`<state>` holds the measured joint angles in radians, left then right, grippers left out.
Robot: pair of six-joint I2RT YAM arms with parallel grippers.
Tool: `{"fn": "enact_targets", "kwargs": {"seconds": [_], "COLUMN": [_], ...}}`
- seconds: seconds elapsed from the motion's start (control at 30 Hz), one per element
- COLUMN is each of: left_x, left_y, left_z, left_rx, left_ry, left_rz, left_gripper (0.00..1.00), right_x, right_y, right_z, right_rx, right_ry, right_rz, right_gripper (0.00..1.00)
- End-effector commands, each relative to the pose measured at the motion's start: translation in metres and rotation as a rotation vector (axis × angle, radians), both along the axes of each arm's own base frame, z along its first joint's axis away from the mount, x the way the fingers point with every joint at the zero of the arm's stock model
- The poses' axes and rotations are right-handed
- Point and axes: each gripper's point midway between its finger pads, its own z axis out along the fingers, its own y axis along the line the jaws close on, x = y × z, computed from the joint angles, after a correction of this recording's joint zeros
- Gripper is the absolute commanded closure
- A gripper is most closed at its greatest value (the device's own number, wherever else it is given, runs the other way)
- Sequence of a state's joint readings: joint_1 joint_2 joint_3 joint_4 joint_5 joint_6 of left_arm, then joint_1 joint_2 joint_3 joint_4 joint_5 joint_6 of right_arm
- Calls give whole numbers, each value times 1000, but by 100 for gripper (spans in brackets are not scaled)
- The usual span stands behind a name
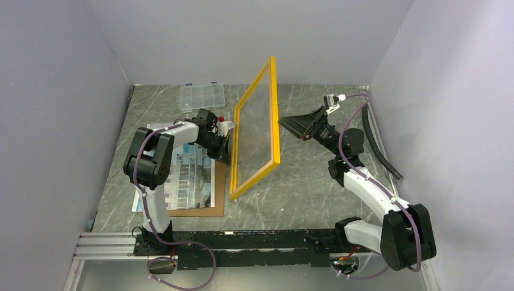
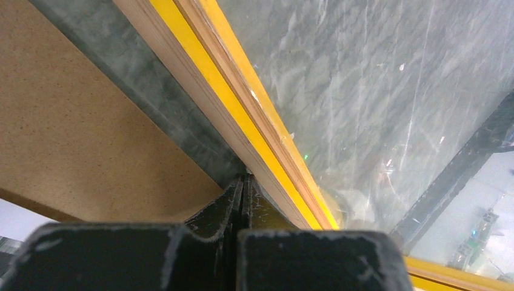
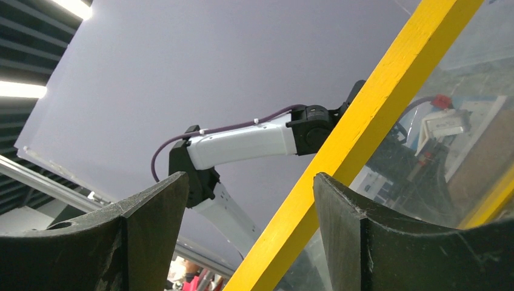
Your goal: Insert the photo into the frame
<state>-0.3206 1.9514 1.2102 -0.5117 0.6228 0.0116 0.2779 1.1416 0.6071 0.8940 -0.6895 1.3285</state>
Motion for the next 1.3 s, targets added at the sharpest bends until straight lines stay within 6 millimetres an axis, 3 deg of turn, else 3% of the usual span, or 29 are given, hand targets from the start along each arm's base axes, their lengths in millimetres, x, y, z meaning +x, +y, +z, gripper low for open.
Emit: {"fn": "enact_targets", "kwargs": {"seconds": [0.0, 0.23, 0.63, 0.93, 1.27], "left_x": [-10, -10, -10, -7, 13], "left_y": [-23, -23, -20, -12, -4], "left_z": [-6, -3, 3, 8, 51], "left_rx": [-44, -45, -45, -19, 11], "left_ry": [-17, -20, -32, -47, -172], "left_rz": [-73, -73, -65, -58, -45], "left_gripper": [97, 97, 97, 97, 97], "right_x": [-8, -2, 13, 16, 19], "right_y": [28, 57, 74, 74, 74], "right_z": [-54, -48, -51, -13, 22], "right_rx": [-48, -21, -31, -34, 34], "right_ry": [225, 212, 242, 157, 103], "right_rz": [135, 190, 175, 162, 161], "right_gripper": [21, 21, 19, 13, 8]}}
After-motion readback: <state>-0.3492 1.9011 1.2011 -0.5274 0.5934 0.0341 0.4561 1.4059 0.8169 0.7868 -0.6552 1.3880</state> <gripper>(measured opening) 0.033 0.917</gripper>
